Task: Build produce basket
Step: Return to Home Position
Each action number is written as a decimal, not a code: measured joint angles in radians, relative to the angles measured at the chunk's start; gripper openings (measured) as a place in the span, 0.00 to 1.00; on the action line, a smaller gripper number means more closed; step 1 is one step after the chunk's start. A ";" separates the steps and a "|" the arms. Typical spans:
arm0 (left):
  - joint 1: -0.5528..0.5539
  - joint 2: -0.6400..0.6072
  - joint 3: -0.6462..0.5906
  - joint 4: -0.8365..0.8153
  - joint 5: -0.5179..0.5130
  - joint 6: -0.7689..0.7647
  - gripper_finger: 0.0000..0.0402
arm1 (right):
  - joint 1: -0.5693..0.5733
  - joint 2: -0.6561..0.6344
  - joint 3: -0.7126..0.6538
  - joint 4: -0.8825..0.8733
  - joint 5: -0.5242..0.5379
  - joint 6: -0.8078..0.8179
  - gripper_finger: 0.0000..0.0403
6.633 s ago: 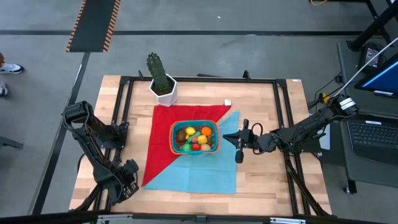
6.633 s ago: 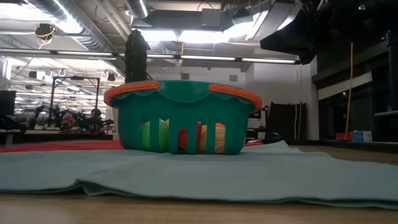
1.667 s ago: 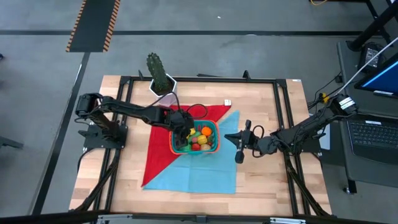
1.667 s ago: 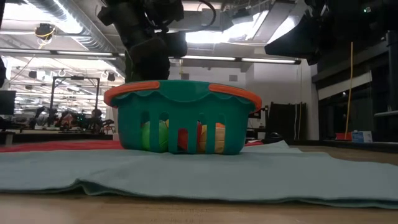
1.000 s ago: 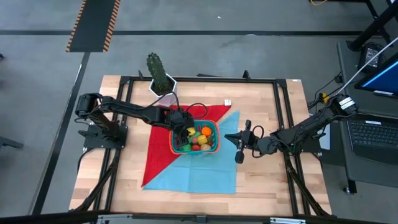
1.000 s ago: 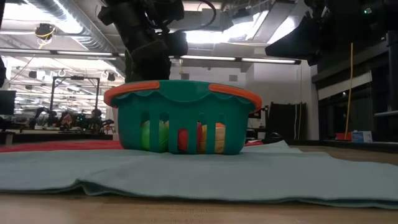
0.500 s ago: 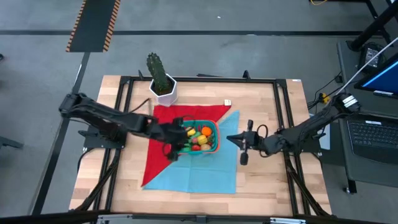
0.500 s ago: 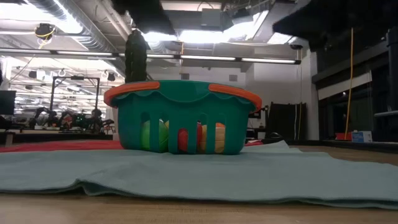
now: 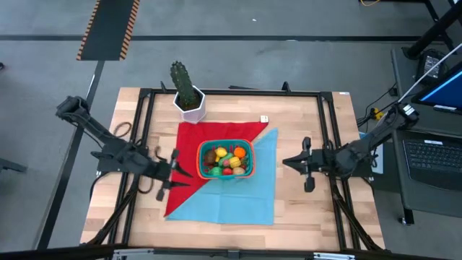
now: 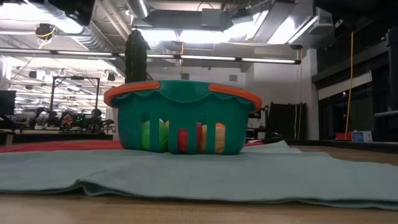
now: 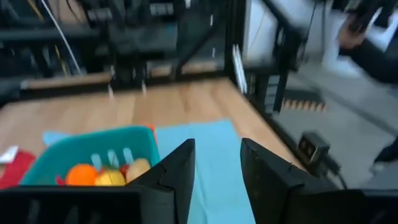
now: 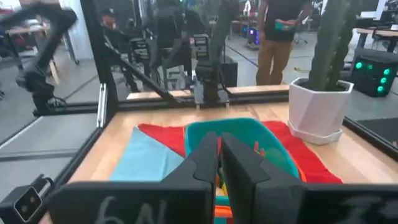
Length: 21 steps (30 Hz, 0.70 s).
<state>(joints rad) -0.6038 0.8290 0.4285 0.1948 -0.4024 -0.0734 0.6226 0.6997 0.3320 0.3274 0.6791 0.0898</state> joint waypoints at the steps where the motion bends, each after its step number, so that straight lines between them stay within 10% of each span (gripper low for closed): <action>1: 0.000 -0.043 -0.035 0.034 0.005 0.015 0.30 | 0.000 -0.023 -0.008 0.000 0.000 -0.011 0.06; 21: 0.384 -0.367 -0.311 0.076 0.319 0.112 0.03 | -0.006 -0.445 -0.029 -0.350 0.008 -0.069 0.06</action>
<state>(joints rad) -0.2199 0.4623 0.1177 0.2711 -0.0830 0.0391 0.6170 0.2548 0.3031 -0.0222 0.6875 0.0208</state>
